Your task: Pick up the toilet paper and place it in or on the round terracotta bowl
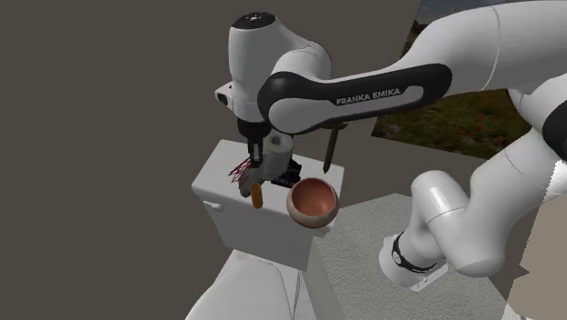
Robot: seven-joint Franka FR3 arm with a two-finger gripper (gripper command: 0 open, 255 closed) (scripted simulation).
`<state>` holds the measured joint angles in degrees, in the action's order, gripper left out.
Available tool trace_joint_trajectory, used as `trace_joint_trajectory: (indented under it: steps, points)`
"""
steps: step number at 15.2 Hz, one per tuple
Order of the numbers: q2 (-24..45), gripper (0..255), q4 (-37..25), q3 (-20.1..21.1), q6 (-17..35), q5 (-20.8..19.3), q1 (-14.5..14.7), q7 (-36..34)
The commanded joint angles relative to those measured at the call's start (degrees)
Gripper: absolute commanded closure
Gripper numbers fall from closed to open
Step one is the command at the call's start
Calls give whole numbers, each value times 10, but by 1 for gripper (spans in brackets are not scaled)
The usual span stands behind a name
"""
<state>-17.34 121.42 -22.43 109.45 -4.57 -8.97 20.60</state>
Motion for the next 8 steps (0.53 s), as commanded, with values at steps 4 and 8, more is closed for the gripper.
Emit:
trace_joint_trajectory:
  steps: [4,8]
  points:
    - [-124,255,100,34,-22,-32,-13,-40]
    - [-221,255,166,61,-54,-43,-27,-63]
